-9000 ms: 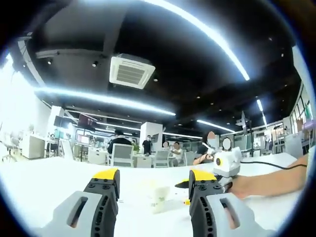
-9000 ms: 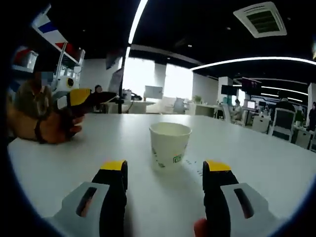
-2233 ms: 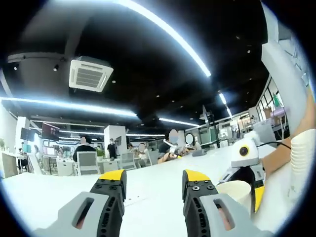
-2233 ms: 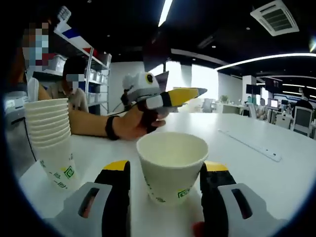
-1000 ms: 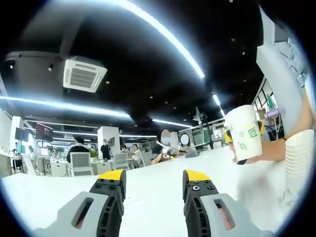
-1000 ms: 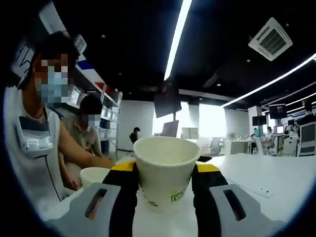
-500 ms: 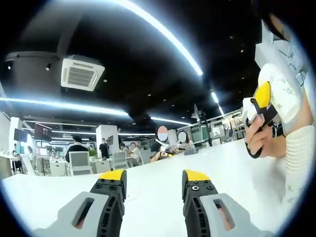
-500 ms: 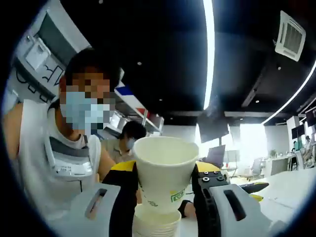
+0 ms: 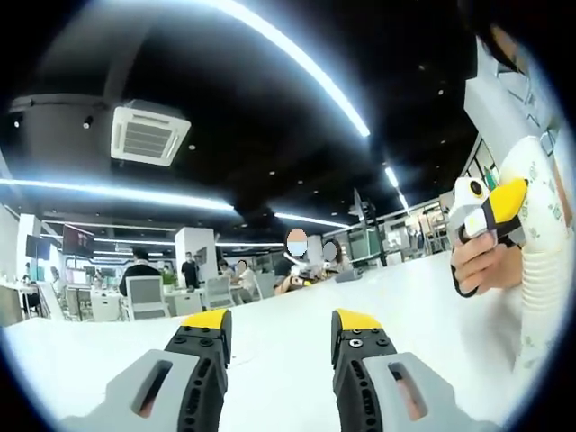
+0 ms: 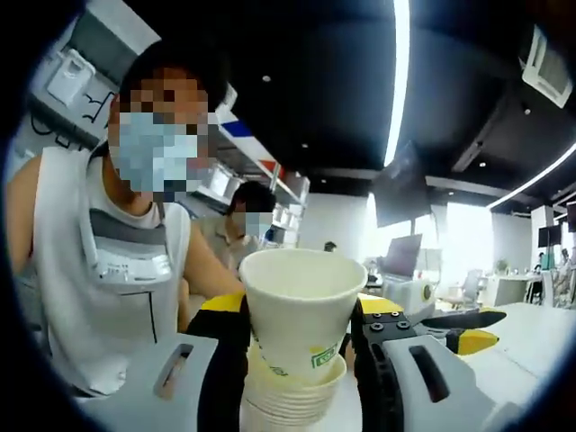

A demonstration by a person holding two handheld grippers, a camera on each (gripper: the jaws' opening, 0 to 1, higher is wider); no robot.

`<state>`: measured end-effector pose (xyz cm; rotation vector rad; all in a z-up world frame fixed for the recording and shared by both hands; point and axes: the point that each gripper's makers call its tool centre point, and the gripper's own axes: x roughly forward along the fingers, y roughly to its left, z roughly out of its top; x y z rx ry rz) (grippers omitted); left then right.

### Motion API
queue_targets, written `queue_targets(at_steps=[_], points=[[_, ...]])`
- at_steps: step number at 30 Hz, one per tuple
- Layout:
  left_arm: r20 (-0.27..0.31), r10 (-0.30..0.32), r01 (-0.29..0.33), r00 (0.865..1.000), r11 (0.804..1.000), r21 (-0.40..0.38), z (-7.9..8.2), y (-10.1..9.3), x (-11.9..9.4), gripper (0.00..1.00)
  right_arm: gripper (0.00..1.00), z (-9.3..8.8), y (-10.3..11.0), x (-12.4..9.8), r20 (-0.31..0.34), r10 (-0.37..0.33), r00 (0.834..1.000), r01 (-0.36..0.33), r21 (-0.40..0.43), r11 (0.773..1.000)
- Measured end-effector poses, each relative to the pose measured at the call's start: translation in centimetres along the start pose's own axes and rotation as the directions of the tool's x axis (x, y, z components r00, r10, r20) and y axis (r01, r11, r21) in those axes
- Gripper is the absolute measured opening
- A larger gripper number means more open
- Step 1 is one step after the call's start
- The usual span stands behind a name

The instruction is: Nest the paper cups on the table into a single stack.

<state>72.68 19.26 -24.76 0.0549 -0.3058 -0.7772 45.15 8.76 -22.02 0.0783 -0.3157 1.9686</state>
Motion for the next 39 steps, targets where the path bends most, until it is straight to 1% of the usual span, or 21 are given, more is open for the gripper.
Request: queue_targets(at_steps=[2,3,4,5,6,7,11,14,15,17,18,19,21,24,25,26,28,31,36,39], points=[[-0.002,0.002,-0.002,1.000,1.000,-0.003,-0.2,0.5,0.0,0.47,0.49,-0.2,-0.1,-0.1,-0.006,0.000,1.000,0.000,0.003,1.000],[-0.001,0.001,-0.001,1.000,1.000,-0.002,-0.1,0.0,0.0,0.47,0.51,-0.4,0.0,-0.1,-0.012,0.012,1.000,-0.012,0.000,1.000],[0.001,0.002,-0.002,1.000,1.000,-0.005,0.0,-0.9,-0.1,0.47,0.57,-0.6,0.1,-0.2,-0.024,0.021,0.999,-0.021,0.000,1.000],[0.004,0.002,-0.002,1.000,1.000,-0.007,0.1,-1.0,-0.1,0.47,0.70,-1.1,0.0,-0.1,-0.047,0.014,0.999,-0.014,0.000,1.000],[0.009,0.001,-0.001,1.000,1.000,-0.011,0.3,-1.3,-0.1,0.47,0.77,-1.5,-0.5,-0.2,-0.059,-0.014,0.998,0.013,-0.007,1.000],[0.011,0.003,-0.003,1.000,1.000,-0.012,0.4,-1.5,-0.2,0.47,0.81,-1.5,-0.8,-0.2,-0.055,-0.023,0.998,0.023,-0.005,1.000],[0.012,0.012,-0.011,1.000,1.000,-0.015,0.3,-1.9,-0.3,0.47,0.80,-1.8,-0.2,0.1,-0.054,-0.014,0.998,0.015,0.006,1.000],[0.016,0.012,-0.011,1.000,1.000,-0.010,0.6,-3.0,-0.4,0.47,0.79,-1.6,-0.2,0.1,-0.052,-0.004,0.999,0.004,0.008,1.000],[0.016,0.012,-0.012,1.000,1.000,-0.010,0.6,-3.2,-0.4,0.47,0.77,-1.6,-0.1,0.1,-0.050,0.000,0.999,0.000,0.012,1.000],[0.012,0.011,-0.011,1.000,1.000,-0.016,0.4,-3.3,-0.3,0.47,0.62,-1.8,0.9,0.4,-0.062,0.034,0.997,-0.032,0.035,0.999],[0.008,0.011,-0.011,1.000,1.000,-0.014,0.3,-3.6,-0.3,0.47,0.57,-1.8,1.1,0.4,-0.064,0.048,0.997,-0.045,0.040,0.998],[0.007,0.009,-0.009,1.000,1.000,-0.011,0.4,-3.8,-0.4,0.47,0.54,-1.7,1.3,0.5,-0.063,0.053,0.997,-0.051,0.037,0.998],[0.011,0.008,-0.008,1.000,1.000,-0.008,0.5,-3.9,-0.4,0.47,0.54,-1.8,1.6,0.5,-0.067,0.065,0.996,-0.062,0.039,0.997],[0.001,0.010,-0.010,1.000,1.000,-0.005,0.2,-4.0,-0.3,0.46,0.50,-1.9,1.6,0.4,-0.067,0.071,0.995,-0.067,0.058,0.996],[-0.012,0.013,-0.013,1.000,1.000,0.007,0.0,-4.0,-0.3,0.45,0.50,-1.9,1.4,0.4,-0.067,0.063,0.996,-0.059,0.065,0.996],[-0.014,0.013,-0.013,1.000,1.000,0.018,-0.1,-4.0,-0.2,0.44,0.50,-1.9,1.3,0.3,-0.062,0.062,0.996,-0.057,0.077,0.995],[-0.013,0.008,-0.008,1.000,1.000,0.019,-0.1,-3.9,-0.1,0.44,0.51,-2.0,1.3,0.3,-0.063,0.065,0.996,-0.060,0.084,0.995],[-0.011,0.007,-0.006,1.000,1.000,0.026,0.0,-4.4,-0.1,0.44,0.51,-2.3,1.1,0.2,-0.069,0.058,0.996,-0.051,0.090,0.995],[-0.004,0.011,-0.011,1.000,1.000,0.020,0.2,-4.3,-0.4,0.44,0.50,-3.3,1.6,0.6,-0.111,0.058,0.992,-0.050,0.072,0.996],[-0.007,0.016,-0.016,1.000,1.000,0.017,0.0,-4.0,-0.4,0.44,0.50,-3.5,1.6,0.6,-0.122,0.057,0.991,-0.050,0.061,0.997]])
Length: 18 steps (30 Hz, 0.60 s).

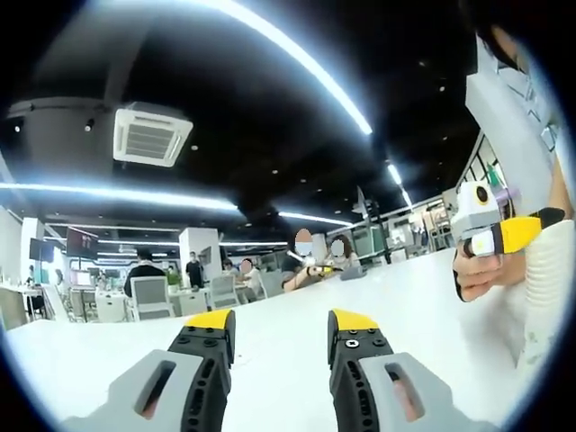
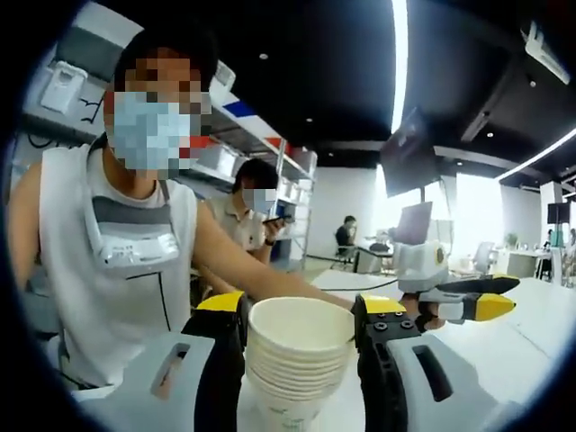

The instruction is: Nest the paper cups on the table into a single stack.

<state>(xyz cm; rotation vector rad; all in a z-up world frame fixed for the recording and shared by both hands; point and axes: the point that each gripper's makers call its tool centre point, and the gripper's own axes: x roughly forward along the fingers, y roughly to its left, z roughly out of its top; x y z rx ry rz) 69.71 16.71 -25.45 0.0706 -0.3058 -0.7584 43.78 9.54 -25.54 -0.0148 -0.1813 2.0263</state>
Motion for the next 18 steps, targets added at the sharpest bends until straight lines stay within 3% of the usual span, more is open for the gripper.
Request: queue_targets(at_steps=[8,11,13,15,18], points=[[-0.001,-0.007,0.007,1.000,1.000,0.001,0.1,-0.5,0.1,0.44,0.51,0.2,-0.6,-0.8,0.000,0.002,1.000,-0.002,-0.009,1.000],[0.003,-0.003,0.003,1.000,1.000,0.003,0.3,-0.4,0.0,0.43,0.69,2.0,-1.2,-1.2,0.096,-0.009,0.995,0.006,0.036,0.999],[0.006,-0.001,0.001,1.000,1.000,0.000,0.3,-0.4,0.1,0.43,0.75,1.6,-1.6,-1.7,0.069,-0.010,0.998,0.007,0.045,0.999],[0.003,0.001,-0.001,1.000,1.000,-0.006,0.2,-0.3,0.1,0.43,0.76,-0.4,-1.7,-2.1,-0.001,-0.010,1.000,0.010,0.026,1.000],[0.008,0.000,0.000,1.000,1.000,-0.008,0.3,-0.4,-0.1,0.43,0.79,-2.0,-1.6,-2.3,-0.018,0.021,1.000,-0.020,0.056,0.998]])
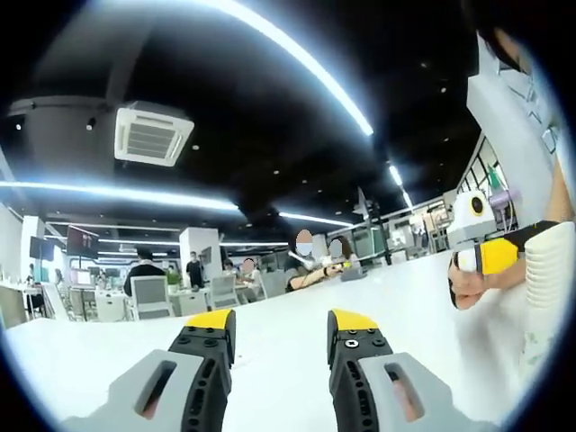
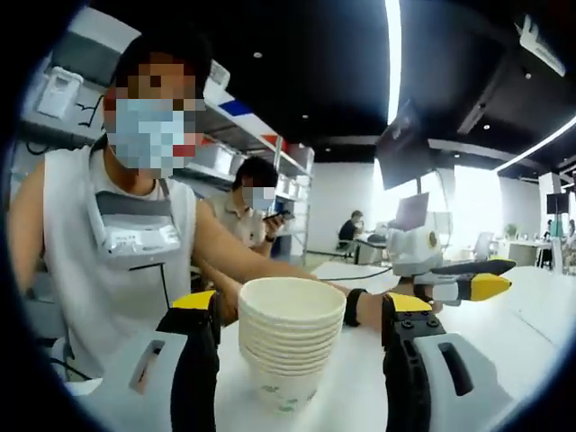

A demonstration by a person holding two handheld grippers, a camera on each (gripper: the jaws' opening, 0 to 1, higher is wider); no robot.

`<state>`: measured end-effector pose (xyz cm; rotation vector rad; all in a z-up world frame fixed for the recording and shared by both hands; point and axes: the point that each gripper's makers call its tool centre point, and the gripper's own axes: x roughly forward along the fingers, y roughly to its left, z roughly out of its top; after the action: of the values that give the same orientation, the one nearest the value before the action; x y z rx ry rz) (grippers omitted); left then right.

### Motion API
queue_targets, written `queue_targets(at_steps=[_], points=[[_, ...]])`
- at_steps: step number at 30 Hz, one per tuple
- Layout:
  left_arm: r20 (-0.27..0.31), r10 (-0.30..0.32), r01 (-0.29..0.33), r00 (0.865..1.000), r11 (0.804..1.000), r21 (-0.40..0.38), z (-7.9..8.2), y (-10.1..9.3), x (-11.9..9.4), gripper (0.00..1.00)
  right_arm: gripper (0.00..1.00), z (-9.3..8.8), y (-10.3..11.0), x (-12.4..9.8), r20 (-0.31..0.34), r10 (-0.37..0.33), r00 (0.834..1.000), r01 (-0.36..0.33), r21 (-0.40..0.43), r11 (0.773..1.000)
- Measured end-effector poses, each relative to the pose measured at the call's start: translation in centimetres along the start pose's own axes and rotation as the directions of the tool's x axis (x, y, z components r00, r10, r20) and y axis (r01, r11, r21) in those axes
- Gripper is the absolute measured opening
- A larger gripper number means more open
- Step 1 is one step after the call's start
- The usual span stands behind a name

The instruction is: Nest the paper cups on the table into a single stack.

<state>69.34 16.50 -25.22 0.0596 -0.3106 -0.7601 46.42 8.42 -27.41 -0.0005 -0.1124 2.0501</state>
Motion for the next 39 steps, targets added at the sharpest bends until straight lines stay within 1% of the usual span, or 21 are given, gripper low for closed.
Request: queue_targets(at_steps=[1,2,5,7,8,9,11,15,16,18,20,22,26,28,30,31,33,35,37,38,39], points=[[0.000,0.000,0.000,1.000,1.000,0.000,0.0,0.0,0.0,0.43,0.81,-0.1,0.1,0.0,0.001,0.004,1.000,-0.004,0.001,1.000],[0.001,0.002,-0.002,1.000,1.000,0.001,0.0,0.0,0.0,0.43,0.82,-0.9,0.3,0.1,-0.011,0.019,1.000,-0.019,-0.005,1.000],[-0.002,0.002,-0.002,1.000,1.000,-0.001,-0.1,0.1,0.0,0.43,0.82,-4.0,-0.2,0.2,-0.136,0.008,0.991,-0.011,-0.023,1.000],[0.002,-0.001,0.001,1.000,1.000,-0.001,0.0,0.1,0.0,0.43,0.80,-5.0,-0.4,0.4,-0.170,0.005,0.985,-0.010,-0.024,1.000],[0.001,-0.002,0.002,1.000,1.000,-0.003,0.0,0.8,0.1,0.43,0.77,-5.8,-0.8,0.7,-0.202,-0.010,0.979,0.005,-0.026,1.000],[0.001,-0.003,0.003,1.000,1.000,-0.001,-0.1,1.3,0.1,0.43,0.73,-5.8,-0.7,0.8,-0.203,-0.007,0.979,0.002,-0.024,1.000],[-0.001,-0.005,0.005,1.000,1.000,-0.002,-0.2,1.5,0.1,0.43,0.68,-5.9,0.0,1.3,-0.209,0.022,0.978,-0.024,-0.007,1.000],[0.002,-0.008,0.008,1.000,1.000,0.004,0.0,1.1,0.0,0.43,0.65,-5.5,0.1,1.7,-0.190,0.039,0.981,-0.042,-0.011,0.999],[0.002,-0.006,0.006,1.000,1.000,0.008,0.1,1.0,0.0,0.43,0.65,-5.3,-0.1,1.8,-0.176,0.035,0.984,-0.038,-0.014,0.999],[0.002,-0.004,0.004,1.000,1.000,0.007,0.1,1.0,-0.1,0.43,0.65,-5.6,0.1,2.1,-0.180,0.041,0.983,-0.043,-0.006,0.999],[0.002,0.001,-0.001,1.000,1.000,0.004,0.0,1.2,-0.2,0.43,0.62,-5.7,0.0,2.1,-0.183,0.041,0.982,-0.043,-0.005,0.999],[0.007,0.004,-0.004,1.000,1.000,0.001,0.3,0.3,-0.4,0.43,0.56,-5.8,0.2,2.2,-0.186,0.049,0.981,-0.049,0.000,0.999],[0.009,0.013,-0.013,1.000,1.000,0.001,0.4,0.3,-0.4,0.43,0.55,-5.7,0.3,2.7,-0.178,0.042,0.983,-0.044,-0.004,0.999],[0.010,0.025,-0.025,1.000,1.000,-0.006,0.4,0.6,-0.5,0.43,0.54,-4.9,-0.4,2.5,-0.142,0.017,0.990,-0.018,-0.004,1.000],[0.010,0.030,-0.030,0.999,0.999,-0.010,0.4,0.8,-0.5,0.43,0.54,-4.5,-0.8,2.4,-0.128,0.000,0.992,-0.002,-0.009,1.000],[0.011,0.036,-0.036,0.999,0.999,-0.014,0.4,0.9,-0.6,0.42,0.54,-3.9,-1.6,2.0,-0.101,-0.038,0.994,0.037,-0.016,0.999],[0.015,0.045,-0.045,0.999,0.999,-0.022,0.5,1.0,-0.6,0.42,0.54,-1.7,-3.4,0.7,-0.012,-0.114,0.993,0.114,-0.007,0.993],[0.010,0.059,-0.059,0.998,0.998,-0.020,0.4,1.2,-0.8,0.42,0.53,-0.3,-5.5,-0.8,0.043,-0.197,0.979,0.197,0.000,0.980],[0.010,0.064,-0.063,0.998,0.998,-0.021,0.3,1.2,-0.8,0.42,0.52,0.3,-6.7,-1.8,0.064,-0.244,0.968,0.244,-0.005,0.970],[0.009,0.066,-0.066,0.998,0.997,-0.027,0.3,1.2,-0.9,0.42,0.52,0.5,-7.7,-2.5,0.071,-0.278,0.958,0.279,-0.009,0.960],[0.007,0.069,-0.068,0.998,0.997,-0.034,0.2,1.2,-0.9,0.42,0.52,0.8,-8.8,-3.3,0.083,-0.322,0.943,0.324,-0.009,0.946]])
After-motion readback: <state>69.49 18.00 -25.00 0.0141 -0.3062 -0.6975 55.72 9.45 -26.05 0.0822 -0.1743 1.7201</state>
